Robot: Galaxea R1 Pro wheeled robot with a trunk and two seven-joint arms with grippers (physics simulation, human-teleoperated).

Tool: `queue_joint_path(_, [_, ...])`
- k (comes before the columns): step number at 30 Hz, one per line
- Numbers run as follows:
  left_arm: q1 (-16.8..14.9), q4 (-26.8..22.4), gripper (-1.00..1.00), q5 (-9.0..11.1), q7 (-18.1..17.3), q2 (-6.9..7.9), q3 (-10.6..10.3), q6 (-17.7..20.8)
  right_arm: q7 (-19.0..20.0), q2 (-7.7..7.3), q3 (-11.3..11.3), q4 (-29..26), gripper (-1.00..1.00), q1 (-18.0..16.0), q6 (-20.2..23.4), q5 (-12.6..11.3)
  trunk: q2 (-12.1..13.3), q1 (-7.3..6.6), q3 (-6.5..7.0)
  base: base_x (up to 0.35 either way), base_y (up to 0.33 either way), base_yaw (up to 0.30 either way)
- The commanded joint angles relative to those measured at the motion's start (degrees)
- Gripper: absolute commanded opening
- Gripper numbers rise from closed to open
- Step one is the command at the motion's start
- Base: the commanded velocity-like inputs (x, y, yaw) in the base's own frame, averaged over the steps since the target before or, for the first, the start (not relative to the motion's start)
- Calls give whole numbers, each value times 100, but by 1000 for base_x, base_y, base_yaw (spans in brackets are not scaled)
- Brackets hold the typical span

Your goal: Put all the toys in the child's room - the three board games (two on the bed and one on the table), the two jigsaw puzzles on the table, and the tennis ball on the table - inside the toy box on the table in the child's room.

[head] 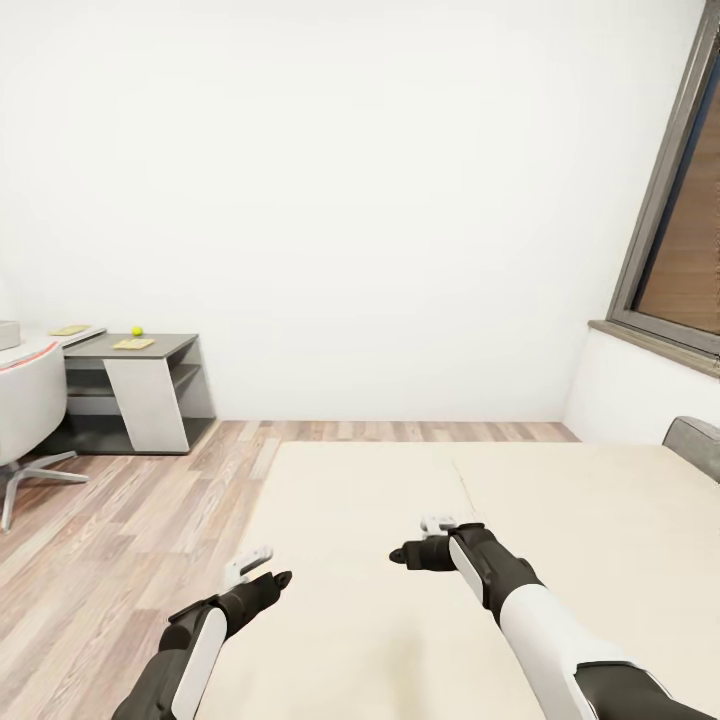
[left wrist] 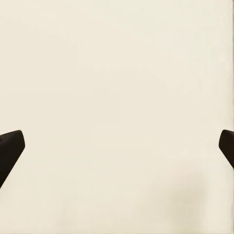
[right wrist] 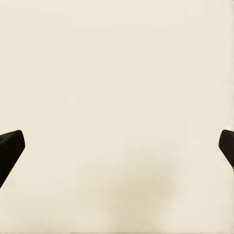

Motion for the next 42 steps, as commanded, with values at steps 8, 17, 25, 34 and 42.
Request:
queue_joint_path(8, [-3,-10,100,60,32,-6,13,34,22,-1,3,-10,100,-2,26,19,-4,0,-7,0,-257,0])
queue_joint_path(17, [-3,-10,100,60,32,-6,13,34,22,-2,3,-10,100,-2,26,19,-4,0,-7,0,-252,0])
queue_joint_path(25, [-3,-10,100,60,32,-6,13,34,22,-1,3,-10,100,-2,26,19,-4,0,-7,0,-248,0])
queue_joint_path(34, [-3,-10,100,68,32,-6,14,34,22,-1,3,-10,100,-2,26,19,-4,0,-7,0,-143,0])
queue_joint_path(42, [-3,-10,100,71,32,-6,14,35,22,-1,3,-10,100,-2,26,19,-4,0,-7,0,-43,0])
